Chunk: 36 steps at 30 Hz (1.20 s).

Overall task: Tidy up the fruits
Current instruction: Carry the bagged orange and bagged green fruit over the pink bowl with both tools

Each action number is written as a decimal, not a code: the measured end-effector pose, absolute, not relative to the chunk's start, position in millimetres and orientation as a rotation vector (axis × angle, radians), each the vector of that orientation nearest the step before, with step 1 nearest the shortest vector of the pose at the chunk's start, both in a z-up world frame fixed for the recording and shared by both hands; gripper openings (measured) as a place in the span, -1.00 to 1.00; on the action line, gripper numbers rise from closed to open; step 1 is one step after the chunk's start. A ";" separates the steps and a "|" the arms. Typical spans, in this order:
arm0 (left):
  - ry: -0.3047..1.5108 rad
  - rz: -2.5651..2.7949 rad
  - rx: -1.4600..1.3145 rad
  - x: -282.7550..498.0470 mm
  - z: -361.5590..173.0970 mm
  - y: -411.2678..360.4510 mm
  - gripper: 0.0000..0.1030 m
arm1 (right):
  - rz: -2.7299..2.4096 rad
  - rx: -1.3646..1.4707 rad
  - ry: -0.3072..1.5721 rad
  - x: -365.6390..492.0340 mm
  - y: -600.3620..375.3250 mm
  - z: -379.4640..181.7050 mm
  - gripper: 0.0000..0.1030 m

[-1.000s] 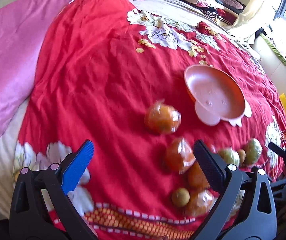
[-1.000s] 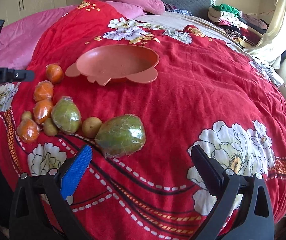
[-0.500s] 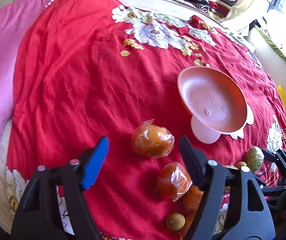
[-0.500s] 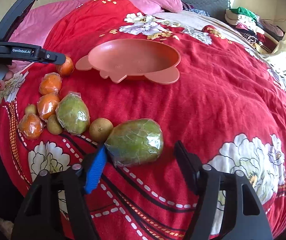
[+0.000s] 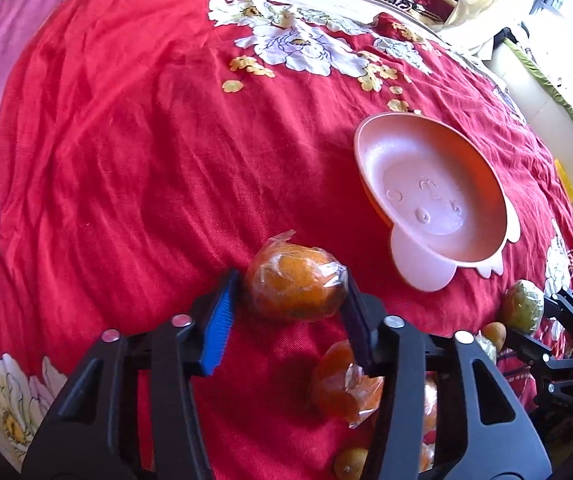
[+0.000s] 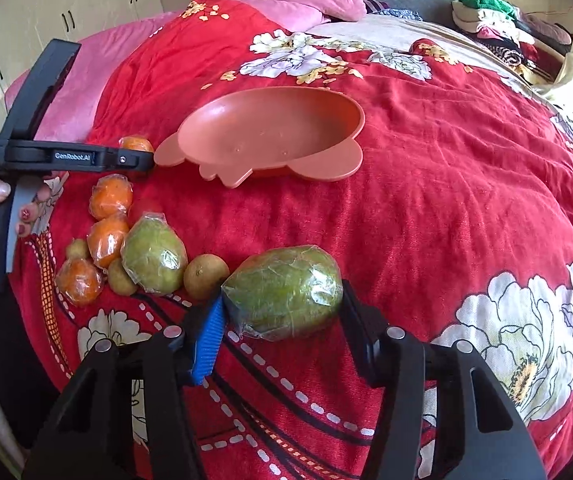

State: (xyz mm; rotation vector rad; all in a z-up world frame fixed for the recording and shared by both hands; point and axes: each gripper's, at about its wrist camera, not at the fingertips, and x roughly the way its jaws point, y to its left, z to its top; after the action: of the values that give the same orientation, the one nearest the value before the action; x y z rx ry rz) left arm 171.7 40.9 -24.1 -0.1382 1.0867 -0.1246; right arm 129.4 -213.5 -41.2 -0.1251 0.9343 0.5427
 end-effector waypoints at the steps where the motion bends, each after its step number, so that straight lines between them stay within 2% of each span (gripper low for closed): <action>1: 1.086 -0.126 -0.134 172.5 -23.9 40.4 -0.28 | 0.541 -0.116 0.933 130.0 -214.8 -39.3 0.01; 22: 0.993 -0.206 -0.150 181.9 26.4 25.6 -0.30 | 0.579 -0.072 0.838 160.8 -205.6 2.2 0.01; 36: 1.021 -0.286 -0.126 219.9 23.9 -13.0 -0.30 | 0.601 -0.128 0.833 195.3 -178.0 -3.1 0.01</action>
State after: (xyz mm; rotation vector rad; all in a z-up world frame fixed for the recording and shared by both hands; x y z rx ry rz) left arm 219.9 -13.0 23.9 -0.1257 1.0214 -0.2861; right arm 195.3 -178.0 -3.1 -0.1277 0.8334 0.6011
